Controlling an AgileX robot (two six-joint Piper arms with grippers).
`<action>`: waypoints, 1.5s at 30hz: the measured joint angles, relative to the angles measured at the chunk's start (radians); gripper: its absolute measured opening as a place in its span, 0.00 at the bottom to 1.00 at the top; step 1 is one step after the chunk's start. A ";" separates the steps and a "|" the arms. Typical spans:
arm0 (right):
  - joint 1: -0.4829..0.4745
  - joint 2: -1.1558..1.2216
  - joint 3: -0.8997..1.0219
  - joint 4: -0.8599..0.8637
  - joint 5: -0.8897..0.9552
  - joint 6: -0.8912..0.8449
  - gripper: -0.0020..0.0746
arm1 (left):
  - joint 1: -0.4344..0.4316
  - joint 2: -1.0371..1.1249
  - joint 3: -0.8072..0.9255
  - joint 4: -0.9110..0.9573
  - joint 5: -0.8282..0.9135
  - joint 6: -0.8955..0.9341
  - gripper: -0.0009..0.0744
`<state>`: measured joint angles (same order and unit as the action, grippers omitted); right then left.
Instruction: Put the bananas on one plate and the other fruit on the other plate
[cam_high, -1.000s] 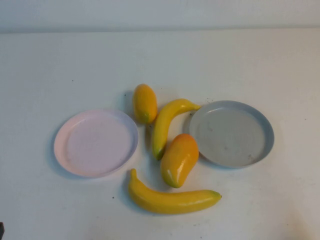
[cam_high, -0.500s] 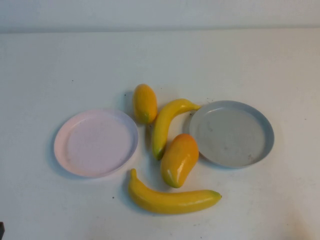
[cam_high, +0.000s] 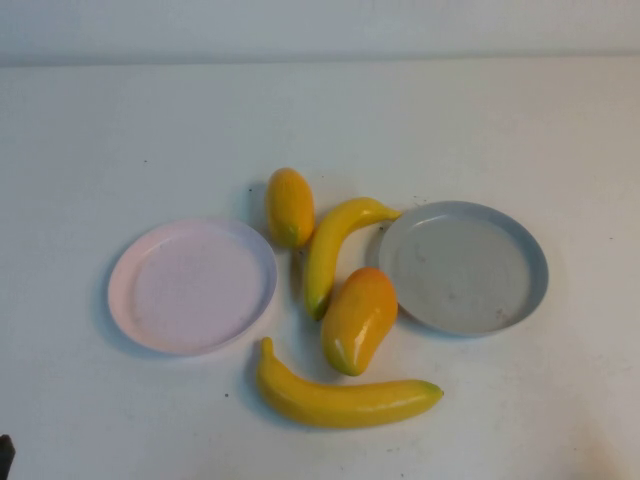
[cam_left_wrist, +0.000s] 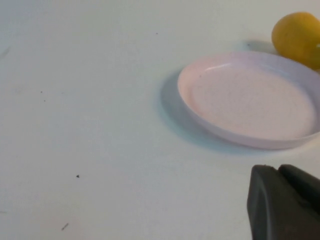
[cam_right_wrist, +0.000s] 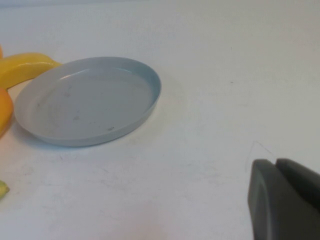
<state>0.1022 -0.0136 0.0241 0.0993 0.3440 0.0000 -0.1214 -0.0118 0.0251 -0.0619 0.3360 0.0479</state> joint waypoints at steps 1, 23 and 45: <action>0.000 0.000 0.000 0.000 0.000 0.000 0.01 | 0.000 0.000 0.000 -0.014 -0.008 -0.013 0.01; 0.000 0.000 0.000 0.000 0.000 0.000 0.01 | 0.000 0.221 -0.223 -0.309 0.060 -0.314 0.01; 0.000 0.000 0.000 0.000 0.000 0.000 0.01 | -0.257 1.510 -1.242 -0.176 0.550 0.069 0.01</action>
<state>0.1022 -0.0136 0.0241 0.0993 0.3440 0.0000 -0.3779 1.4977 -1.2166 -0.2382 0.8856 0.1165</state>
